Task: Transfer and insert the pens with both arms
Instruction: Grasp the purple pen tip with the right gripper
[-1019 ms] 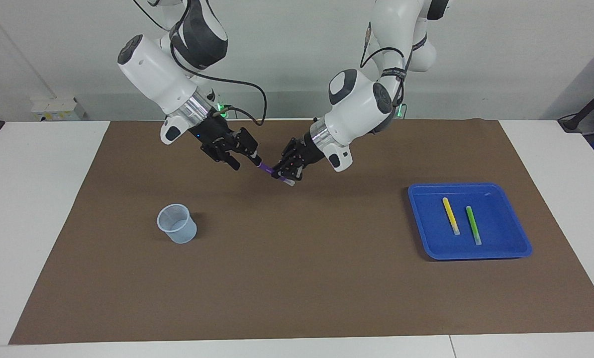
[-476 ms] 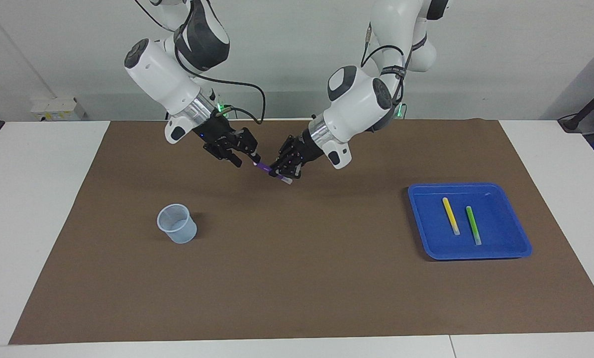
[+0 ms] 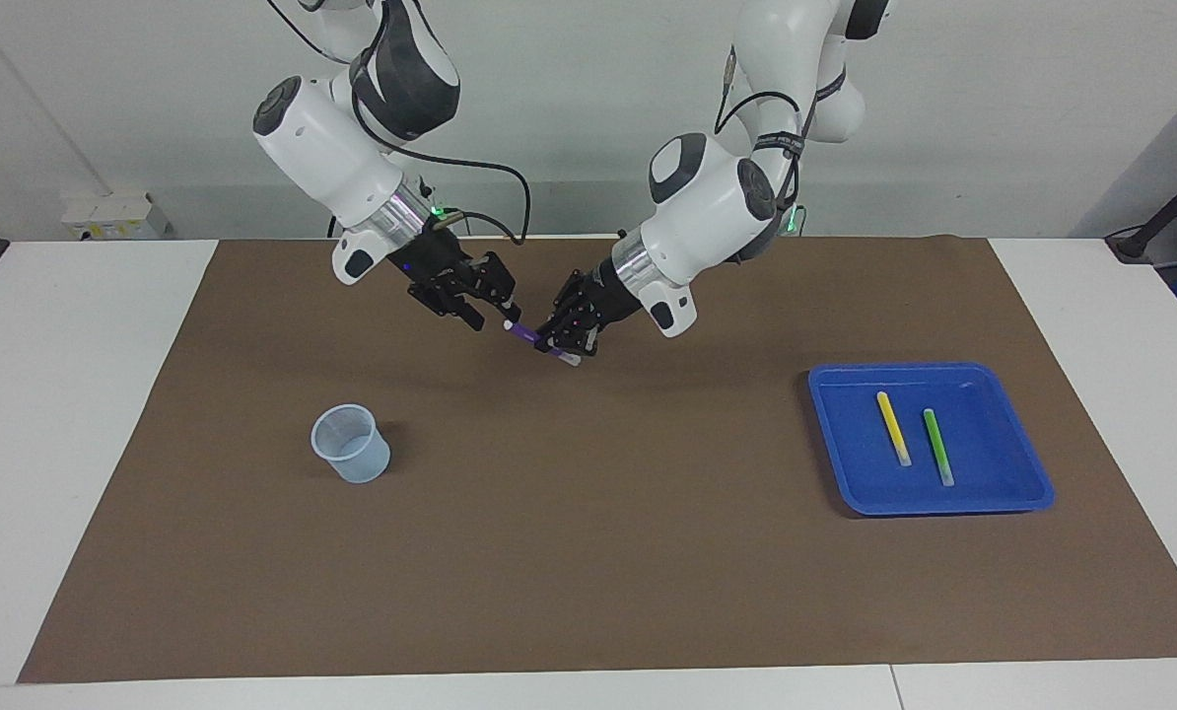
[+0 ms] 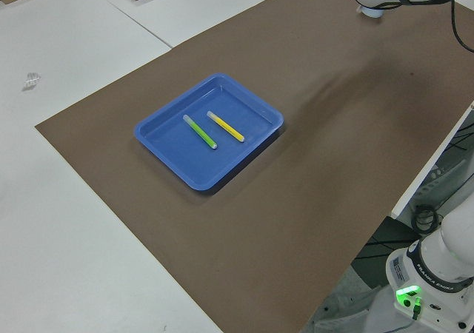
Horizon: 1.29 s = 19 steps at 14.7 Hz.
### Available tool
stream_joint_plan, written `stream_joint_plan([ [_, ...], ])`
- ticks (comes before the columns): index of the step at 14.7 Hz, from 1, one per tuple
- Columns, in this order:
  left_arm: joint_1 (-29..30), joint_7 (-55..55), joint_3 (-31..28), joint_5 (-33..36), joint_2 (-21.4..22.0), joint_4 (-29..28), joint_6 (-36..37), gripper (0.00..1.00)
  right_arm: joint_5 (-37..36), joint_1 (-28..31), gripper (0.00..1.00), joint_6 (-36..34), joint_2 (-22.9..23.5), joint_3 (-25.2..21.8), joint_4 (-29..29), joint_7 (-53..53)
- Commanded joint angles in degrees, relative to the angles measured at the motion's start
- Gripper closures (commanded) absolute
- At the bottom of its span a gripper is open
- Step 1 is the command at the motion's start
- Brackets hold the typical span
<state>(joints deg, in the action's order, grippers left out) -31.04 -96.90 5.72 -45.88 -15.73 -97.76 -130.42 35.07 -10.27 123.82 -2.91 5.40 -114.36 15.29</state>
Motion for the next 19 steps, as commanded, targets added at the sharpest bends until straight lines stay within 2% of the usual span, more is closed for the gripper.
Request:
stream_joint_plan([
  [1,-0.42,-0.31,-0.27,-0.17,0.7,-1.03,-1.24,1.0,0.52,-1.41,0.34,2.39,-1.04,-0.04,-1.57,-0.97],
  [9,-0.51,-0.39,-0.27,-0.17,0.61,-1.03,-1.51,1.0,0.52,-2.47,0.39,4.94,0.36,-0.04,-1.39,-2.99],
  [16,-0.51,-0.39,-0.27,-0.17,0.61,-1.03,-1.51,1.0,0.43,-2.21,0.6,6.78,1.42,-0.04,-1.04,-3.08],
  [17,-0.51,-0.39,-0.27,-0.17,0.61,-1.03,-1.51,1.0,0.43,-2.29,0.65,6.96,1.51,-0.04,-1.04,-3.08],
  [19,-0.42,-0.39,-0.27,-0.17,0.61,-1.03,-1.51,1.0,0.43,-2.29,0.84,7.05,1.51,-0.04,-0.78,-3.16],
])
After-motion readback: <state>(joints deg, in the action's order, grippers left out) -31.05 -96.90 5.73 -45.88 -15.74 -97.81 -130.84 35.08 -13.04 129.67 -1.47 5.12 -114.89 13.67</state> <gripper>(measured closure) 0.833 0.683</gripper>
